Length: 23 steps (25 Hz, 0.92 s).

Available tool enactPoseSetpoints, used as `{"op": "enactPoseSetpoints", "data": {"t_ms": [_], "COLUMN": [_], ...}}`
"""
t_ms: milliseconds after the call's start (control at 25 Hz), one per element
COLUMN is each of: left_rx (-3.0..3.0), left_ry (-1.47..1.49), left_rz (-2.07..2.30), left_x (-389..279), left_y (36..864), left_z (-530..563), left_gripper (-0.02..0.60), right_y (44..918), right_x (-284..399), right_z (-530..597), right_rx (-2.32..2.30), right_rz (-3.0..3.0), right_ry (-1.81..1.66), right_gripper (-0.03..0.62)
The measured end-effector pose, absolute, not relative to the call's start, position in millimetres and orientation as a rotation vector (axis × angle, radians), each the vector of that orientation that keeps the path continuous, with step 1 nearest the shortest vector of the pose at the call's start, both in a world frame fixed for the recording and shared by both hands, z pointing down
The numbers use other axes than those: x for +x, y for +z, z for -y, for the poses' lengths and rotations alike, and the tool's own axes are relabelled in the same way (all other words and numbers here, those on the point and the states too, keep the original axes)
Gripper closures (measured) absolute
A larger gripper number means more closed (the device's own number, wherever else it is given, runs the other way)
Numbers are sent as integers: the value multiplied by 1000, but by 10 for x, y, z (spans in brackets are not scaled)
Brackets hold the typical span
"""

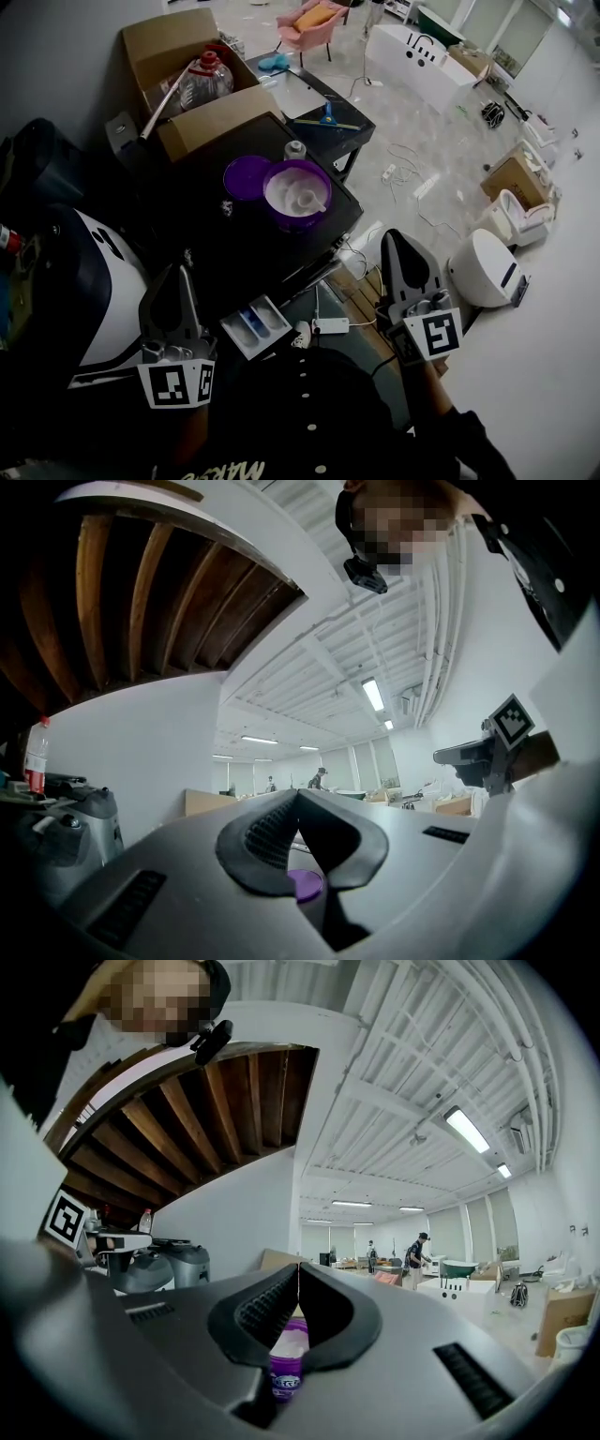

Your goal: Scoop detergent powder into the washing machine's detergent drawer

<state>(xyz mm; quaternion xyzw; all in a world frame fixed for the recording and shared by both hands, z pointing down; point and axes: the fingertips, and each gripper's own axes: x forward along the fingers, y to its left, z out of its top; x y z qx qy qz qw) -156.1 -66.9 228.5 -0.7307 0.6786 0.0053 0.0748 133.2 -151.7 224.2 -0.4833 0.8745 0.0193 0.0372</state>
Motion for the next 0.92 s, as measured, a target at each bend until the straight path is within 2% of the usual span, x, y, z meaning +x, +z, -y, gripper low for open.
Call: {"op": "enactPoseSetpoints", "data": {"t_ms": [920], "left_rx": [-2207], "left_ry": [14], "left_rz": [-2007], "left_x": [-1451], "left_y": [2278], "left_z": [555], "left_gripper": [566], "right_y": [2297], "right_x": [1209], "right_z": [1408], "right_rx": [-1463], "right_rz": [-2719], "right_ry": [57], "right_gripper": [566]}}
